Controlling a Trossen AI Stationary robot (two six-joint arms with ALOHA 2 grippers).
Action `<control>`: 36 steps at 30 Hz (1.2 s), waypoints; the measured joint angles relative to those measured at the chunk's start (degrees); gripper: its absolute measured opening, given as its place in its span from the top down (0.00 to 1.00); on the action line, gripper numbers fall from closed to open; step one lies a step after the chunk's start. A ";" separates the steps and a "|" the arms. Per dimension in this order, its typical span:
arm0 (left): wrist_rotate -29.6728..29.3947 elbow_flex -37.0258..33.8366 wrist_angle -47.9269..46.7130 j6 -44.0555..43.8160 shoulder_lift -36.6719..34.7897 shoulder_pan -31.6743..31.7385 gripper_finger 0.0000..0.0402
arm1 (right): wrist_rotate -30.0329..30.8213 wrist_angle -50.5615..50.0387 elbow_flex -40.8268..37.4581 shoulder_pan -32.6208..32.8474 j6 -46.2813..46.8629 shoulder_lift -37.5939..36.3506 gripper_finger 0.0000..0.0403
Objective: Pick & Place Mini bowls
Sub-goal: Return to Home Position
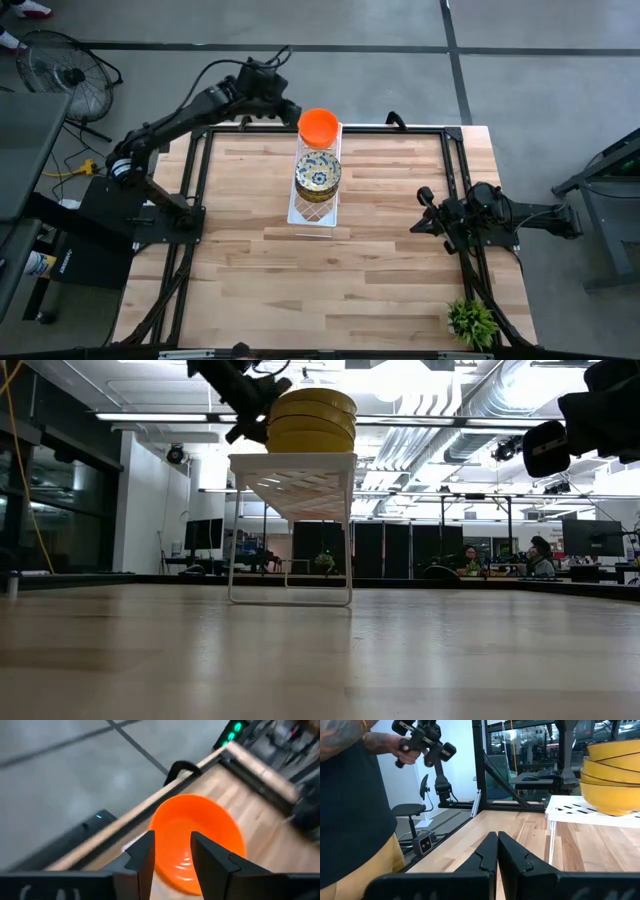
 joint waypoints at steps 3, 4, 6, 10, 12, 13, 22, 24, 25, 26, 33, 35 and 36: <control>-0.75 -0.29 -2.47 7.94 -1.05 -0.83 0.69 | -0.49 0.00 0.00 0.00 0.00 0.00 1.00; -0.78 -0.31 -3.20 10.09 -1.68 -1.10 0.69 | -0.64 0.00 0.00 0.01 0.00 0.00 1.00; -1.50 -0.16 -3.83 13.65 -2.90 -2.08 0.69 | -0.64 0.00 0.00 0.02 0.00 0.00 1.00; -3.97 -0.59 -3.65 18.45 -3.65 -4.77 0.69 | -0.64 0.00 0.00 0.02 0.00 0.00 1.00; -4.04 -2.98 -0.52 19.15 -4.69 -6.55 0.69 | -0.64 0.00 0.00 0.02 0.00 0.00 1.00; -3.97 -5.19 2.28 19.14 -5.54 -7.36 0.69 | -0.64 0.00 0.00 0.02 0.00 0.00 1.00; 3.64 -33.27 36.47 17.09 -15.79 -12.31 0.69 | -0.62 0.00 0.00 0.02 0.00 0.00 1.00; 3.59 -37.15 40.02 16.96 -18.11 -13.05 0.69 | -0.64 0.00 0.00 0.02 0.00 0.00 1.00; 3.16 -38.73 40.60 16.96 -19.62 -13.33 0.69 | -0.62 0.00 0.00 0.02 0.00 0.00 1.00; 2.52 -40.07 40.44 16.95 -21.20 -13.36 0.69 | -0.62 0.00 0.00 0.02 0.00 0.00 1.00; 2.97 -49.36 40.34 20.07 -35.42 -13.57 0.69 | -0.51 0.00 0.00 0.02 0.00 0.00 1.00; 3.75 -53.09 40.16 20.82 -40.12 -14.12 0.69 | -0.57 0.00 -0.01 0.02 0.00 0.00 1.00; 4.03 -54.86 40.18 21.20 -42.40 -14.62 0.69 | -0.57 0.00 0.00 0.02 0.00 0.00 1.00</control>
